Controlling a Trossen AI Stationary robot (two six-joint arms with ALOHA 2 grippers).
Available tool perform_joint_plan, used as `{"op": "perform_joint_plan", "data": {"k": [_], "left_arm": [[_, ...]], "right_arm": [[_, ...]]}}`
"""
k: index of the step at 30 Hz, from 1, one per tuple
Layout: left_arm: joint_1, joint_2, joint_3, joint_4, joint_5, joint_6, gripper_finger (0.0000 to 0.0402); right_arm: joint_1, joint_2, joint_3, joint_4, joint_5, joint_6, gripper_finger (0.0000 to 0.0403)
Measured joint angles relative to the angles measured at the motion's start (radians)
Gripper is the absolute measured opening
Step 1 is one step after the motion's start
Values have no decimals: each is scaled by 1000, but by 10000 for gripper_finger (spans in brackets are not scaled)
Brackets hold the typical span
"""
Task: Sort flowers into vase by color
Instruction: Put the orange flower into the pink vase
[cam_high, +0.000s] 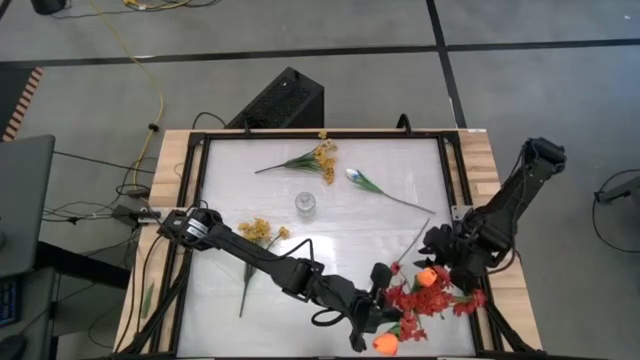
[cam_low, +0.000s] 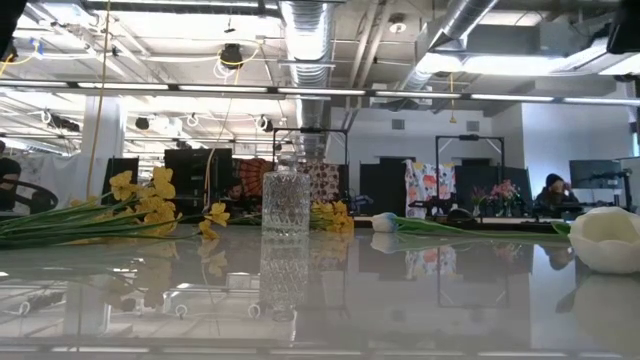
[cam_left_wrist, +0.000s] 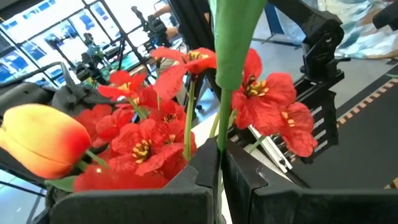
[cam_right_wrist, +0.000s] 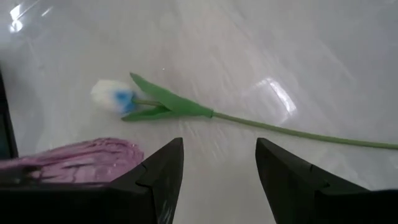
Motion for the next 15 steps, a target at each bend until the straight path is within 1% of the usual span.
{"op": "perform_joint_plan", "data": {"k": [6,12,15], "left_arm": [[12,0,0,-27,1,-23,0],[15,0,0,-38,-2,-13,0],[14,0,0,-41,-5,-10,0]], "right_arm": [[31,0,0,13,-31,-1,225],[42,0,0,96,-36,-52,225],[42,0,0,122,-83,-82,225]]}}
